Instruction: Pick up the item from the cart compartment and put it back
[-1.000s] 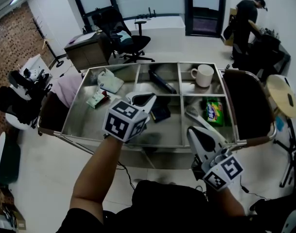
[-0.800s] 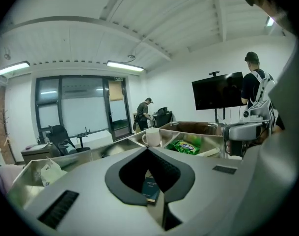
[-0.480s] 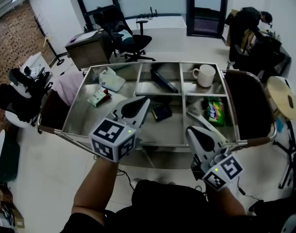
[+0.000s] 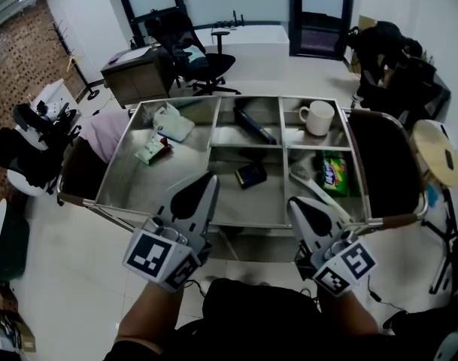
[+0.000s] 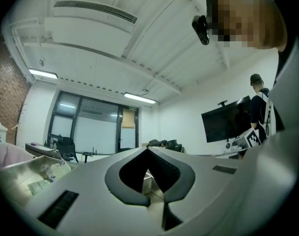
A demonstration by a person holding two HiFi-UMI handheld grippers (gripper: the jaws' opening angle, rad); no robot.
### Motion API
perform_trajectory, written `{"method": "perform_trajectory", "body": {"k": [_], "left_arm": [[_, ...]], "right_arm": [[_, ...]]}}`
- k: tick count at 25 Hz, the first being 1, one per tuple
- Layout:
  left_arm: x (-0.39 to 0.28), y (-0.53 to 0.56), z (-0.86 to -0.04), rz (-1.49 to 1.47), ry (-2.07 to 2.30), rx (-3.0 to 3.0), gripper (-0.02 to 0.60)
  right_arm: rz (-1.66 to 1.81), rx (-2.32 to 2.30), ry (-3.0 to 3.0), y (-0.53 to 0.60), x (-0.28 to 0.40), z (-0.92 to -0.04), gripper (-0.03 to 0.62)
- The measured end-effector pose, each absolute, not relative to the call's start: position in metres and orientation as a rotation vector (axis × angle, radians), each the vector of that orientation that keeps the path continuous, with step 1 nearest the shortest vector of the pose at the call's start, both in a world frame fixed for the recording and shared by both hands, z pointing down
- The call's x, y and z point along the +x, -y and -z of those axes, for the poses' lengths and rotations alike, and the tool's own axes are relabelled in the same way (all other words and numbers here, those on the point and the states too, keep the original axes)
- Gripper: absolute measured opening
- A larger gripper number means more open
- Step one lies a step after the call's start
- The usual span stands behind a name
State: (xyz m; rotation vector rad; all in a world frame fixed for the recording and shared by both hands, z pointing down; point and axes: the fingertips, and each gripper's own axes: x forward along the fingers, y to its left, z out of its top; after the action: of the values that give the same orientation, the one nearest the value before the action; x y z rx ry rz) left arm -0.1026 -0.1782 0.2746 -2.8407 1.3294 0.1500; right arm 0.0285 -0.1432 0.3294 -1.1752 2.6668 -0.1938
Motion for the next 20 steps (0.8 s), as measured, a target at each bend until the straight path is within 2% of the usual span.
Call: {"method": "perform_trajectory", "body": {"k": [6,20], "left_arm": [[-0.117,0.139,-0.274,-0.335,-1.348,-2.708,0.0],[-0.113,0.125,-0.324,-0.277,-1.423,-2.764,0.0]], "right_arm": [[0.194,-1.196,-2.676,0.143,0.034,-0.333,0.014],[0.185,-1.166,-2.73,0.139,0.027,-0.334,0.011]]}}
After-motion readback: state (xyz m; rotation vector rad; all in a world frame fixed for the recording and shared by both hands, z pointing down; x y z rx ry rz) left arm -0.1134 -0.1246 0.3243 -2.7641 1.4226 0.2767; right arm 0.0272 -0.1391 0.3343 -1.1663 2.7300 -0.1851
